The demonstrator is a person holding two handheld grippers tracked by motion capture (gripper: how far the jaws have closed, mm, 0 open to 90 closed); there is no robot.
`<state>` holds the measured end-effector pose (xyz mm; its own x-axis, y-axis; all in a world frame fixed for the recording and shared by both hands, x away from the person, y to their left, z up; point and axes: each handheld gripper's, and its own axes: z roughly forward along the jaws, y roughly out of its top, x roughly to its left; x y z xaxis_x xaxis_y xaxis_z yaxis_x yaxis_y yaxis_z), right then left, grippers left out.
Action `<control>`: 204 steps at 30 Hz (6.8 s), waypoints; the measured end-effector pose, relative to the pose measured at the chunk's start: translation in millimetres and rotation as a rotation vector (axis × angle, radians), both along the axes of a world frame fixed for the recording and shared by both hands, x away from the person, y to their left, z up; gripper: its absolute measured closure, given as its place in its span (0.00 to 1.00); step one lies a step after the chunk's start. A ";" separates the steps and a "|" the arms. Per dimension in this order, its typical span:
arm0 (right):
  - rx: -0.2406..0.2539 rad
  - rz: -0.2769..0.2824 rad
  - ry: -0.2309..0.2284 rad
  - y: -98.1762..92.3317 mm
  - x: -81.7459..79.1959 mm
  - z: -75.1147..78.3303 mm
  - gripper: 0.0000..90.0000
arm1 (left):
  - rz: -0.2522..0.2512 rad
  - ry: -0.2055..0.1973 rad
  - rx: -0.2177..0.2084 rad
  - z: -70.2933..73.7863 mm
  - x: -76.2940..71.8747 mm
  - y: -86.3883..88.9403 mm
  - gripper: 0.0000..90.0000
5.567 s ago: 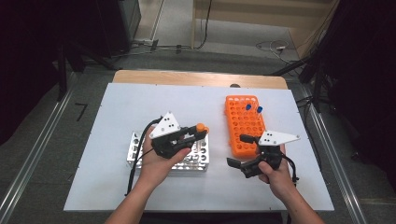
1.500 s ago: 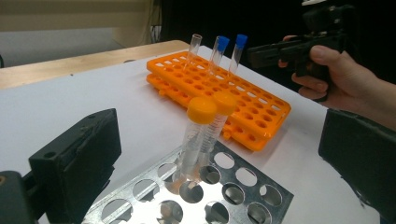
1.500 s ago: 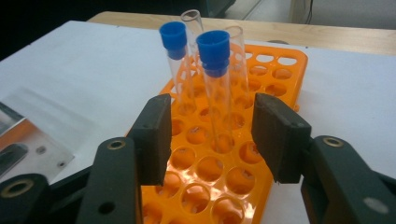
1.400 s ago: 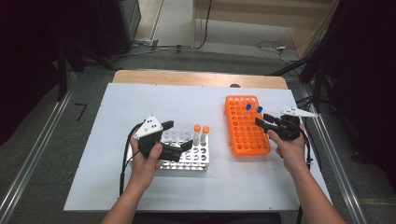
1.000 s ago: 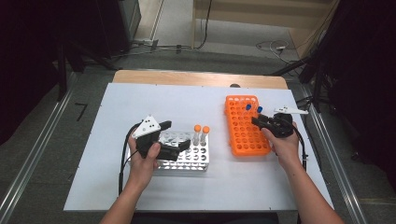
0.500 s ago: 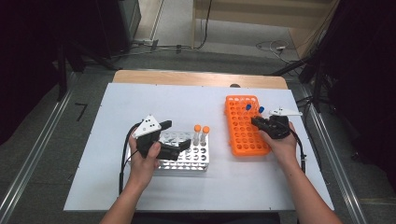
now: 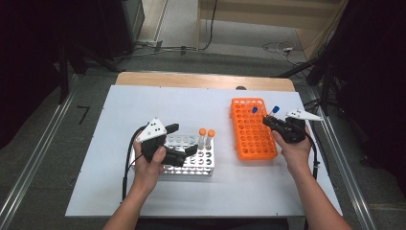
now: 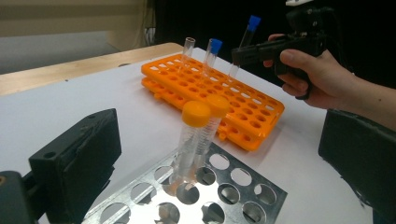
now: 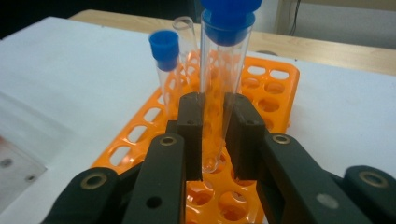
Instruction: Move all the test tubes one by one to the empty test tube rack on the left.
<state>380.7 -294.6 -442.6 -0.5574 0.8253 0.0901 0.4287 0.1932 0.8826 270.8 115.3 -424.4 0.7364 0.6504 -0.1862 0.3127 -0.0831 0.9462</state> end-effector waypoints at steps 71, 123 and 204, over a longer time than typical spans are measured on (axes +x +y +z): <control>-0.004 0.565 0.039 102.9 -123.7 24.4 0.83 | -0.261 0.023 -0.003 21.4 -21.1 -60.7 0.59; 0.008 0.518 0.030 67.5 -105.3 22.8 0.00 | -0.153 -0.019 0.001 30.9 -3.1 -39.6 0.86; 0.007 0.326 0.045 -1.8 -82.4 7.1 0.00 | 0.070 0.053 0.251 -9.0 30.4 -24.8 0.83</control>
